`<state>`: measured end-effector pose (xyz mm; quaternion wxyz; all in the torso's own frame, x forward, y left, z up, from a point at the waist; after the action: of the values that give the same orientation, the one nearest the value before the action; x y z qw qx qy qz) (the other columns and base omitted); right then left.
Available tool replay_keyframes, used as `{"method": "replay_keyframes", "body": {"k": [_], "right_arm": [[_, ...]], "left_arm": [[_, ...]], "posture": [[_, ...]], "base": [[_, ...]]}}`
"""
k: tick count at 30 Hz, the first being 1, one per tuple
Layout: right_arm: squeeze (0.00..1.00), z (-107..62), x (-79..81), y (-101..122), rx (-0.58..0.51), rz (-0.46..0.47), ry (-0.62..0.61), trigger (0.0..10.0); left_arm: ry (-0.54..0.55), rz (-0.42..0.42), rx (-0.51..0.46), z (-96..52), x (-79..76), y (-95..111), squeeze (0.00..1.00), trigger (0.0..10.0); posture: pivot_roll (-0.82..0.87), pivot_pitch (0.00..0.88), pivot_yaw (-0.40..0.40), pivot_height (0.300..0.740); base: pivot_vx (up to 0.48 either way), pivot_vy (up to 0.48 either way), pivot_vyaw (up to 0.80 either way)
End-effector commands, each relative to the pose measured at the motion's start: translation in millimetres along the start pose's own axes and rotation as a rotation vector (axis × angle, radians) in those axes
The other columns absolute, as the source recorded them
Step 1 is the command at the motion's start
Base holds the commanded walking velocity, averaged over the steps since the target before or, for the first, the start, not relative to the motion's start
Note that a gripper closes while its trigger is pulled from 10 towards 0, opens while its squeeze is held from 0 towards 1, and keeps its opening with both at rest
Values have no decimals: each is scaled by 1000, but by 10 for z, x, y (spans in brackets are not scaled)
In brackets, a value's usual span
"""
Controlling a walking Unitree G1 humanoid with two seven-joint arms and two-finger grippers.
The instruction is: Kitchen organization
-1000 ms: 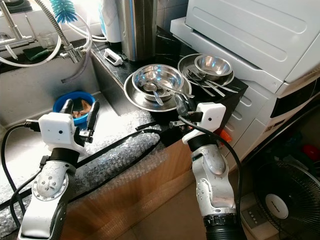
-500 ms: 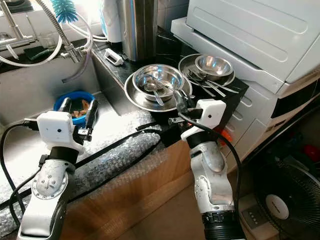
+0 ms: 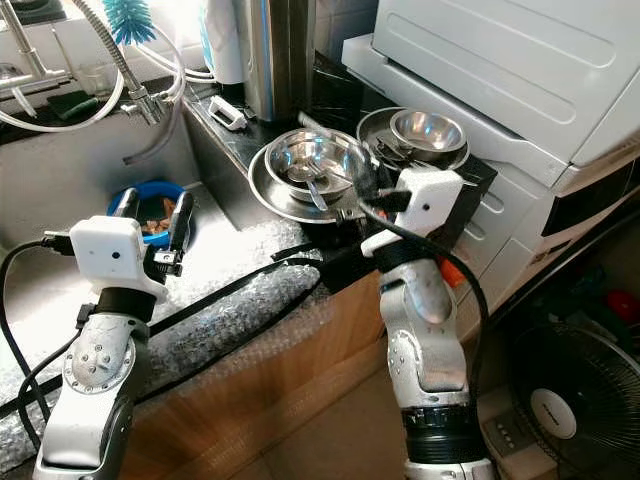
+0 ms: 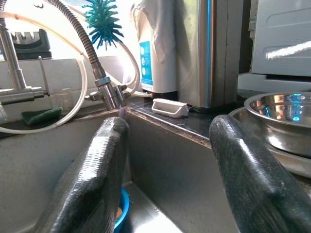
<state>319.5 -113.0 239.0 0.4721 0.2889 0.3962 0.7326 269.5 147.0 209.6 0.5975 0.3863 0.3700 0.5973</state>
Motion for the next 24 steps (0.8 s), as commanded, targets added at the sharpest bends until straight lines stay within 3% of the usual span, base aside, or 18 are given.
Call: {"method": "replay_keyframes", "body": {"k": [1, 4, 7, 13, 16, 17, 18, 22, 24], "right_arm": [[0, 45, 8, 136, -50, 13, 2, 10000], [0, 56, 37, 240, -86, 105, 13, 10000], [0, 25, -2, 392, -148, 309, 20, 10000], [0, -57, -65, 427, -177, 473, 19, 10000], [0, -100, -58, 415, -177, 531, 36, 10000], [0, -164, -58, 391, -171, 598, 47, 10000], [0, -195, -63, 380, -168, 627, 50, 10000], [0, -339, -101, 324, -159, 753, 50, 10000], [0, -386, -91, 314, -156, 786, 64, 10000]], "left_arm": [[8, 15, -19, 20, 8, 41, 0, 10000], [-3, 24, -15, 33, 10, 40, 0, 10000], [33, 18, -56, 139, 130, 180, 0, 10000], [9, 14, -126, 334, 263, 463, 0, 10000], [0, -49, -109, 367, 288, 489, 0, 10000], [1, -237, -62, 373, 306, 453, 0, 10000], [-14, -315, -35, 366, 298, 420, 0, 10000], [-143, -519, 102, 238, 227, 220, 0, 10000], [-176, -557, 127, 192, 235, 172, 0, 10000]], "posture": [[70, 91, -51, 740], [71, 91, -51, 740], [63, 92, -53, 740], [71, 89, -52, 740], [73, 88, -52, 740], [77, 90, -52, 740], [77, 90, -52, 740], [78, 86, -47, 740], [75, 85, -45, 740]], "base": [[0, 0, 0], [0, 0, 0], [0, 0, 0], [0, 0, 0], [0, 0, 0], [0, 0, 0], [0, 0, 0], [0, 0, 0], [0, 0, 0]]}}
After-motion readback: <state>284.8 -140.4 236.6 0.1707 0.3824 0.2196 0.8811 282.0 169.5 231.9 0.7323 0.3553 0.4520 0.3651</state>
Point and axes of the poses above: a point about 5 cm out from each wrist's last joint towards the gripper, its own z axis pointing out of the wrist towards the gripper, its own y axis along the axis of the wrist's last joint, x = y × z, the point moved 1 cm from there along z, pointing out of the wrist towards the gripper, and after that the axes turned 5 degrees about -z, right-handed, at the moved point
